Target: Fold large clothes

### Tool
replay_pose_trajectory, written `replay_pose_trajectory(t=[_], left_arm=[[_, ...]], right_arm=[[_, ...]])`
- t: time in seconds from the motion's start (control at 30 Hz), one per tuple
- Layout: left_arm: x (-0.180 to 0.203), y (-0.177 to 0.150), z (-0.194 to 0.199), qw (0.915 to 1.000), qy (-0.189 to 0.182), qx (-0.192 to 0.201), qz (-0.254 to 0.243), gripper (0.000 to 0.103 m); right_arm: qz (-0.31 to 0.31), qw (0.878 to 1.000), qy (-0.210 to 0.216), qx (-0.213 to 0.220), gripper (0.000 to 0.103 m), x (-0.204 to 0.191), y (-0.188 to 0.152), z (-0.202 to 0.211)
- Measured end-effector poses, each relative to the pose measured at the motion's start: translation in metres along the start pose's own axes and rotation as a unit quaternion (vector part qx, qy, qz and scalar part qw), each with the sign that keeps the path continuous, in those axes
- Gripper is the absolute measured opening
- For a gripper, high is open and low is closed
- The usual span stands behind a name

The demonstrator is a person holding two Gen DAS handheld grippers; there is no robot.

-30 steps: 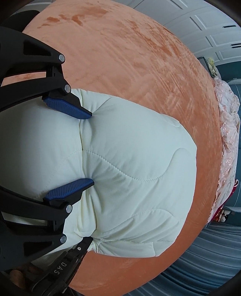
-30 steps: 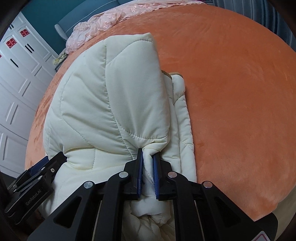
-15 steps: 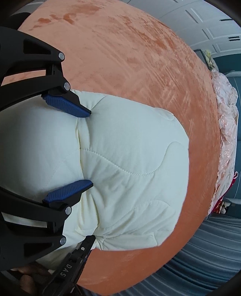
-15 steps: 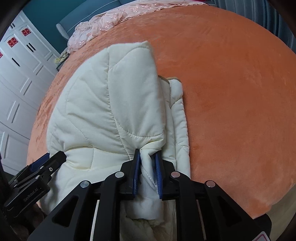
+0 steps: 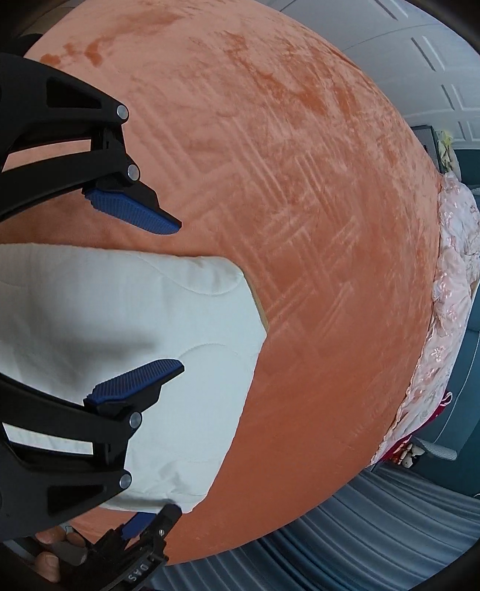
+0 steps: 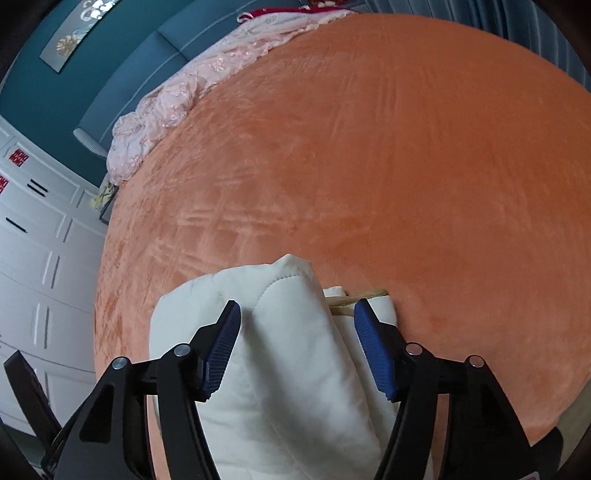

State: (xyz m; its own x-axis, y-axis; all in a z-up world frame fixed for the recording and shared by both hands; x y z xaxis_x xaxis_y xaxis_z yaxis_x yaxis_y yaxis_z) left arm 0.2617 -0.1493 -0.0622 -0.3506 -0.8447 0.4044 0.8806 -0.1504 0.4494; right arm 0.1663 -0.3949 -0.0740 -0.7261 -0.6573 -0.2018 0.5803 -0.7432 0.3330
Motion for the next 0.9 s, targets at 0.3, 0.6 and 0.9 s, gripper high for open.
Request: replay_pose_trajectory(t=[0.3,0.6,0.9], left_arm=[[0.034,-0.016,-0.056,0.999,0.003,-0.02,-0.039,0.068],[0.03,-0.023,-0.087,0.9977,0.036,-0.014,-0.056,0.074],[0.025,-0.027,-0.101,0.9965,0.056,0.002,-0.062,0.08]], right_arm=[[0.061,0.995,-0.069,0.047,0.013,0.01,-0.01,-0.041],[0.087,0.991,-0.087,0.045,0.016,0.017,-0.014,-0.075],[0.09,0.991,-0.086,0.055,0.018,0.014,-0.016,-0.087]])
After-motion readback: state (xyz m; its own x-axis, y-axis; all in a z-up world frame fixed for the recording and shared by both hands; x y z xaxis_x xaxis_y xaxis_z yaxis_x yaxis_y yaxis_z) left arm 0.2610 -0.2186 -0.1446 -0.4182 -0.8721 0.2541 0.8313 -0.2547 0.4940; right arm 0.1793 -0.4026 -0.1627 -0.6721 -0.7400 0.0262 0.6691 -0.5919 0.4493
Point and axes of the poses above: each gripper's, at about its wrist camera, not at the fingertips, and z roughly against the way its jaws point, x to its right, y to its top, the point moved 7 cm from there along -z, roughly the way its jaws point, and after that the axes turned 15 degrees about -y, right-handed, at the moved point
